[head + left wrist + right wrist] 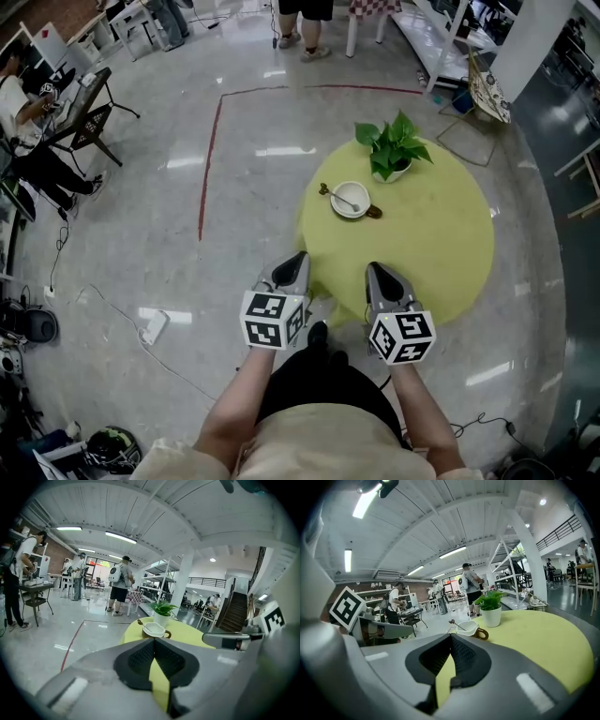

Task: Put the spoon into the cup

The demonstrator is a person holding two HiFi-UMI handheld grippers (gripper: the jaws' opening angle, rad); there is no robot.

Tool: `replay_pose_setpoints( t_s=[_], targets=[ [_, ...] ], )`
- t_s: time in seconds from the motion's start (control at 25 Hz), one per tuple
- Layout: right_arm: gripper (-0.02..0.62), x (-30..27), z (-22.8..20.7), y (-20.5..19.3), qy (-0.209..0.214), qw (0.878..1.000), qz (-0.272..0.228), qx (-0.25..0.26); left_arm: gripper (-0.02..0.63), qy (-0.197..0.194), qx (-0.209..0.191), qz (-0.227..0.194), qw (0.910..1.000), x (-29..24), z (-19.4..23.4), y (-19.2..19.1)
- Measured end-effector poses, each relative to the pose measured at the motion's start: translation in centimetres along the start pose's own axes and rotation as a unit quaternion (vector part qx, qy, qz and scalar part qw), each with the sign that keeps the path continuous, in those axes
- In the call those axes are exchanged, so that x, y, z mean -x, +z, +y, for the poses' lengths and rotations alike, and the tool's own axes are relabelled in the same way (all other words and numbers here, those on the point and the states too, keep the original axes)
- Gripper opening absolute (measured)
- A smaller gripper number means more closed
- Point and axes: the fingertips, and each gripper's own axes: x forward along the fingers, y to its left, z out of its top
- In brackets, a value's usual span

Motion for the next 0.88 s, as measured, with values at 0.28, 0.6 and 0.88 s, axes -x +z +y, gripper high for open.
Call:
replay_pose_setpoints(
  t_s=[0.28,0.6,0.88],
  targets=[
    [0.002,2.4,0.3,0.6,0.02,1.0,-0.016,0.007,0.002,0.021,-0.015,-0.025,0.9994,2.4,-1.8,0.6],
    [0.0,6.0,1.1,0.6,0.048,0.998,-0.031,0.017,0.002,0.048,-0.032,-0.042,0.9974,5.8,-4.5,0.1],
    [0.0,8.9,1.6,0.4,0.063,0.997,-0.04,0.038,0.002,0.066,-0.045,-0.056,0.9952,8.3,-6.6,-0.3]
  ],
)
